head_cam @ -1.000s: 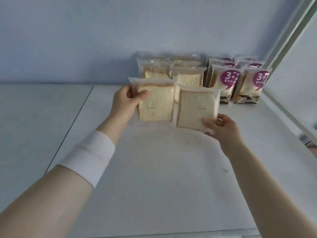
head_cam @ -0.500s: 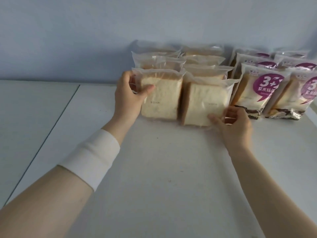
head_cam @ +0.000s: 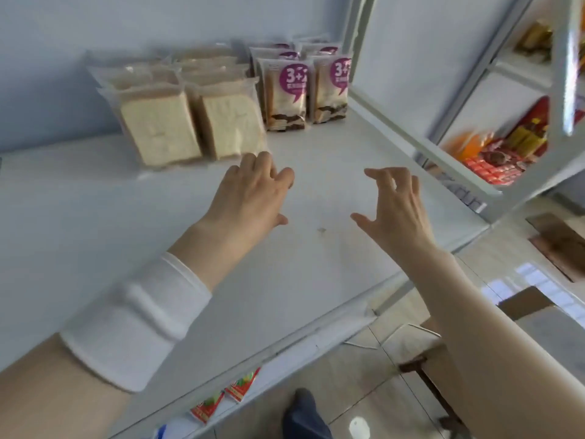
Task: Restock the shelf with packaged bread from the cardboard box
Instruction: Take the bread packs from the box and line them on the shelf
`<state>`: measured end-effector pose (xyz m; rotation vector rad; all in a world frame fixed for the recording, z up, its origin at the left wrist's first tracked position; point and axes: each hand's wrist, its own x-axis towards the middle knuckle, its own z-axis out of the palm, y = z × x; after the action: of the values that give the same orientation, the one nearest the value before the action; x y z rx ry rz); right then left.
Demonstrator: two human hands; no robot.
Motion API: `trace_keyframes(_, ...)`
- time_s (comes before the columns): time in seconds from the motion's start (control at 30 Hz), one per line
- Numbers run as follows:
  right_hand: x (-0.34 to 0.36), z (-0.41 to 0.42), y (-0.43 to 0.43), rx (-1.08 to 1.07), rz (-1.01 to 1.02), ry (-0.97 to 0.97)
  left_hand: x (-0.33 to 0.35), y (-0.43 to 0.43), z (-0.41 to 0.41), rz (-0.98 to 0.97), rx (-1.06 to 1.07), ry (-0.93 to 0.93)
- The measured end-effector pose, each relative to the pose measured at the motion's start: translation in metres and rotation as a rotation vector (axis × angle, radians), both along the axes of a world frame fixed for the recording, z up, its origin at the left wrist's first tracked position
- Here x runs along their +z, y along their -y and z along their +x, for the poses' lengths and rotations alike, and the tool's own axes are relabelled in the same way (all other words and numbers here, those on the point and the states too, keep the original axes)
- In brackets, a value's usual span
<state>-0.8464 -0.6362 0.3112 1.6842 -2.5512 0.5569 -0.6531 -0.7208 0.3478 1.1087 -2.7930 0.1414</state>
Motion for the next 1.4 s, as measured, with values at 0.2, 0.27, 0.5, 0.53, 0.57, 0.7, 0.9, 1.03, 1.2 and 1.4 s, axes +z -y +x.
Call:
trace_keyframes(0.2, -0.005, -0.085, -0.173, -0.262, 0.167, -0.026, -0.008, -0.120, -0.133, -0.001, -0.310, 0.140)
trace_keyframes(0.27, -0.020, -0.117, -0.232, -0.356, 0.227, -0.001, -0.024, -0.167, -0.184, -0.002, -0.406, 0.178)
trace_keyframes(0.5, -0.123, -0.197, -0.432, -0.676, 0.423, 0.230, -0.135, -0.329, -0.339, 0.114, -0.630, 0.389)
trace_keyframes(0.53, -0.134, -0.206, -0.453, -0.711, 0.462, 0.260, -0.148, -0.344, -0.356, 0.135, -0.643, 0.430)
trace_keyframes(0.57, -0.143, -0.216, -0.471, -0.736, 0.496, 0.286, -0.161, -0.357, -0.373, 0.146, -0.650, 0.465)
trace_keyframes(0.7, -0.181, -0.263, -0.509, -0.792, 0.570, 0.348, -0.214, -0.382, -0.432, 0.158, -0.683, 0.553)
trace_keyframes(0.9, -0.258, -0.346, -0.495, -0.780, 0.634, 0.422, -0.293, -0.370, -0.531, 0.181, -0.716, 0.664)
trace_keyframes(1.03, -0.320, -0.396, -0.465, -0.782, 0.727, 0.518, -0.354, -0.348, -0.599, 0.197, -0.716, 0.778)
trace_keyframes(1.2, -0.399, -0.445, -0.427, -0.742, 0.744, 0.674, -0.435, -0.314, -0.666, 0.226, -0.715, 0.892)
trace_keyframes(1.4, -0.540, -0.463, -0.368, -0.761, 0.580, 1.121, -0.573, -0.291, -0.717, 0.669, -0.194, 0.689)
